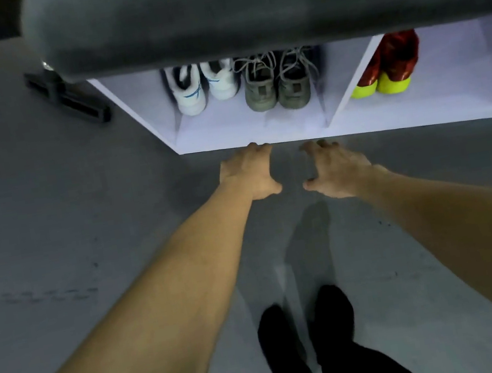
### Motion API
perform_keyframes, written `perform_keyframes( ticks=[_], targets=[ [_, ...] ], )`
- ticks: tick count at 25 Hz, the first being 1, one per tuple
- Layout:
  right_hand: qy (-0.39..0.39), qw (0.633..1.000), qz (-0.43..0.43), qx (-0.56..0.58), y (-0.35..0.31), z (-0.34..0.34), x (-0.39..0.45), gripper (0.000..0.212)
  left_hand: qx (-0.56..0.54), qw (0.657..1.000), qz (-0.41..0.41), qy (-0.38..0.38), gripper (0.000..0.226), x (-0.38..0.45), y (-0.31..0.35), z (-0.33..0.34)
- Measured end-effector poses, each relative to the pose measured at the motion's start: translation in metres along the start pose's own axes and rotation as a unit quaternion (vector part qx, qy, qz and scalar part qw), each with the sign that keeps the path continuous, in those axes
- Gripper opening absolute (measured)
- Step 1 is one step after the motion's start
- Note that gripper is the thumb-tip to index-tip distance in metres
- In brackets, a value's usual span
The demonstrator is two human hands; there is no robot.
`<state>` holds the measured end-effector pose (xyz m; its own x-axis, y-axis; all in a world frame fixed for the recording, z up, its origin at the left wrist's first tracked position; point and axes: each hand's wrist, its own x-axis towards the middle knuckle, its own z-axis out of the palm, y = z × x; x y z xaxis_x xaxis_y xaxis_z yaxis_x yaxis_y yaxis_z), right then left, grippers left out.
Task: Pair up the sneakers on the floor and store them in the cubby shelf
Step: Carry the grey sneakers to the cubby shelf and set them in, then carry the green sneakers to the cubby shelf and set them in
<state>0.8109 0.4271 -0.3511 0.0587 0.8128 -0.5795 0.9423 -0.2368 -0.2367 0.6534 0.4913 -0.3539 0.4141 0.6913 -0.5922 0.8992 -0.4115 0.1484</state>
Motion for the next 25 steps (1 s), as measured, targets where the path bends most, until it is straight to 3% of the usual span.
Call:
perform_keyframes(
  ticks=[6, 12, 19, 22, 25],
  targets=[
    [-0.045, 0.999, -0.002, 0.026, -0.047, -0.105, -0.141, 0.077, -0.033, 0.998, -0.005, -0.050, 0.086, -0.158, 0.018, -0.086],
    [-0.053, 0.998, -0.026, 0.017, -0.083, -0.201, -0.266, 0.072, -0.110, 0.992, -0.037, -0.048, 0.082, -0.304, 0.032, -0.160],
    [-0.074, 0.993, -0.086, -0.019, -0.117, -0.221, -0.339, 0.077, -0.160, 0.979, -0.123, -0.033, 0.082, -0.402, 0.025, -0.171],
    [-0.107, 0.988, -0.102, -0.044, -0.129, -0.211, -0.345, 0.076, -0.198, 0.961, -0.184, -0.058, 0.083, -0.432, 0.024, -0.153],
    [-0.126, 0.979, -0.141, -0.080, -0.150, -0.215, -0.335, 0.076, -0.248, 0.935, -0.252, -0.031, 0.084, -0.453, 0.013, -0.151]
  ],
)
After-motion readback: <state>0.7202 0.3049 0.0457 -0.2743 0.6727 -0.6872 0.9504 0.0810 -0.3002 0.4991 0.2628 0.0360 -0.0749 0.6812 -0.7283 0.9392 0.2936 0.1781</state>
